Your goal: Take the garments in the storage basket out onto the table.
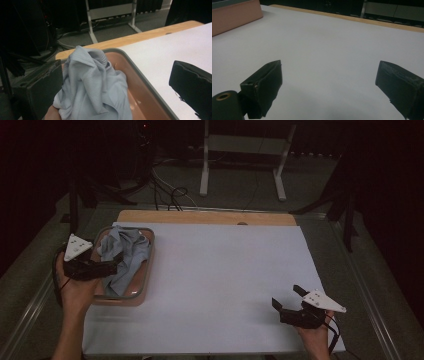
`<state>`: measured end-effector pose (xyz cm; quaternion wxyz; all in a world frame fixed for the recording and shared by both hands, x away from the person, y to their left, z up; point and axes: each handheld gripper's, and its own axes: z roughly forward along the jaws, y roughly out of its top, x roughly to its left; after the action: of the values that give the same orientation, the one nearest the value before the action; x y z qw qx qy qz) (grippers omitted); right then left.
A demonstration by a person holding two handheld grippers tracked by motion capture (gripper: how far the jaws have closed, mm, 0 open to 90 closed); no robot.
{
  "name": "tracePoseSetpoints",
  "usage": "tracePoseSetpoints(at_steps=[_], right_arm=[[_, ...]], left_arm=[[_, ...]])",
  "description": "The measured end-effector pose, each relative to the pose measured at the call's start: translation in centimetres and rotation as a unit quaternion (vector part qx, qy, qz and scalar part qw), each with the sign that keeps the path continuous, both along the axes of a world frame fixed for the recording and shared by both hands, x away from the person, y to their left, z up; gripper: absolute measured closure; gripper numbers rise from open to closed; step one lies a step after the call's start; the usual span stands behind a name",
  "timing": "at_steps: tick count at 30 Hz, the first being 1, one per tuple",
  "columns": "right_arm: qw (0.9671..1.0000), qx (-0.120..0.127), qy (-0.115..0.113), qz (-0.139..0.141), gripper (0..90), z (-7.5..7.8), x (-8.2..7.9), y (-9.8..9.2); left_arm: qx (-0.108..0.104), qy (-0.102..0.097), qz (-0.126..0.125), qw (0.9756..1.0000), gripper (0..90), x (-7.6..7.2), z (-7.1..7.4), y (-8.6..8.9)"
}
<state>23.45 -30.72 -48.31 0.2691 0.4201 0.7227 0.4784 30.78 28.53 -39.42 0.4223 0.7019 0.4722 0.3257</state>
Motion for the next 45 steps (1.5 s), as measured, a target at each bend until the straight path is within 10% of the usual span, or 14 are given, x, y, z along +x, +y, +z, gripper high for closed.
tracePoseSetpoints(at_steps=[23,45], right_arm=[[1.0000,-0.001,0.002,0.001,7.0,-0.1,0.1,0.0],[1.0000,0.001,0.002,0.000,7.0,-0.1,0.2,-0.1]], left_arm=[[0.031,0.068,0.039,0.9964,2.1,5.2,-1.1,0.7],[0.000,0.136,0.068,0.9884,1.8,9.2,-5.3,0.9]])
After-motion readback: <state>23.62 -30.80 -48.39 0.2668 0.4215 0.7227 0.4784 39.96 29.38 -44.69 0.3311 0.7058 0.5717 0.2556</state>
